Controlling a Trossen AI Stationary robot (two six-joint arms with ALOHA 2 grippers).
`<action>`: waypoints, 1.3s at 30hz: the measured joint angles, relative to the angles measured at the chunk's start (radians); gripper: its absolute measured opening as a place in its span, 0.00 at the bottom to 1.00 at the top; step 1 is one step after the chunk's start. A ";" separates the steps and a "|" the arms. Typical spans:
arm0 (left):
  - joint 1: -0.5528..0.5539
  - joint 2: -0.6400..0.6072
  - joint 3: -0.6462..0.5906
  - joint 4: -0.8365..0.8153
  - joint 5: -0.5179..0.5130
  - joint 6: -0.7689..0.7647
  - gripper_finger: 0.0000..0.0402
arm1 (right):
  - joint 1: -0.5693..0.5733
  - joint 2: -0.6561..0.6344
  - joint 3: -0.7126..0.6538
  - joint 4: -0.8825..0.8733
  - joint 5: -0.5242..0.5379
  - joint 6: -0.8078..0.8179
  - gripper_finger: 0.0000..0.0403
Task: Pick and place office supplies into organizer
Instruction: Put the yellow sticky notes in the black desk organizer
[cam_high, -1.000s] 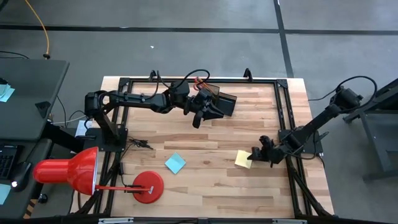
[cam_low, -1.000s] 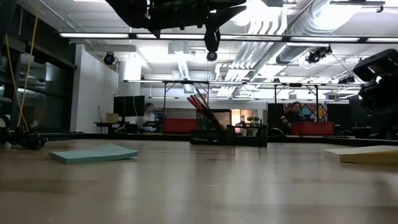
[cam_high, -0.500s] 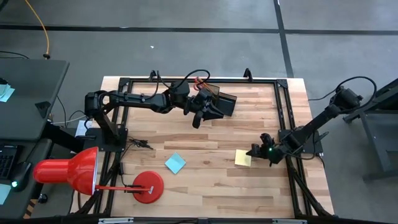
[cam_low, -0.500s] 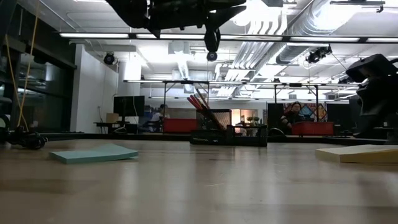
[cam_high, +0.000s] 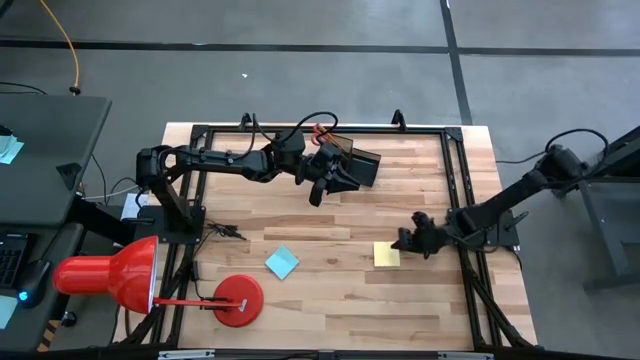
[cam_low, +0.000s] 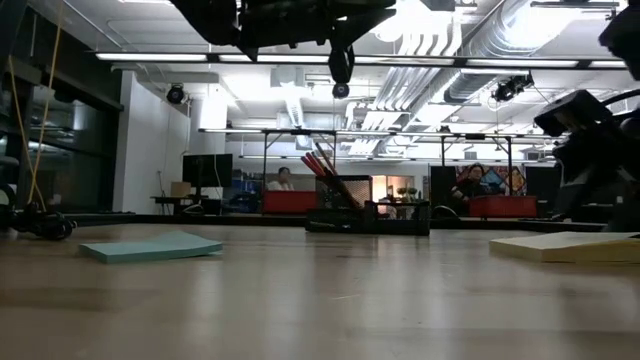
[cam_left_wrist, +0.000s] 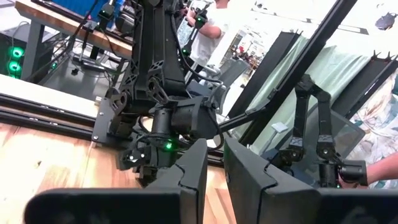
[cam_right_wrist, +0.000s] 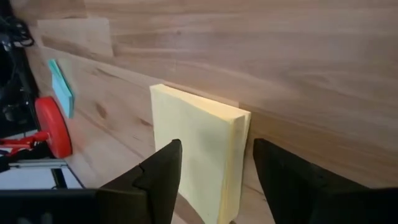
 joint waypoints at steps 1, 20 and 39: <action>0.000 0.000 0.000 0.000 0.000 0.000 0.11 | -0.012 0.012 0.001 0.012 -0.014 -0.005 0.49; 0.000 0.000 0.000 -0.006 0.024 0.007 0.10 | -0.151 0.281 0.051 0.333 -0.197 -0.176 0.02; 0.001 0.000 0.000 -0.016 0.113 0.044 0.10 | -0.158 0.115 0.052 0.511 -0.030 -0.410 0.01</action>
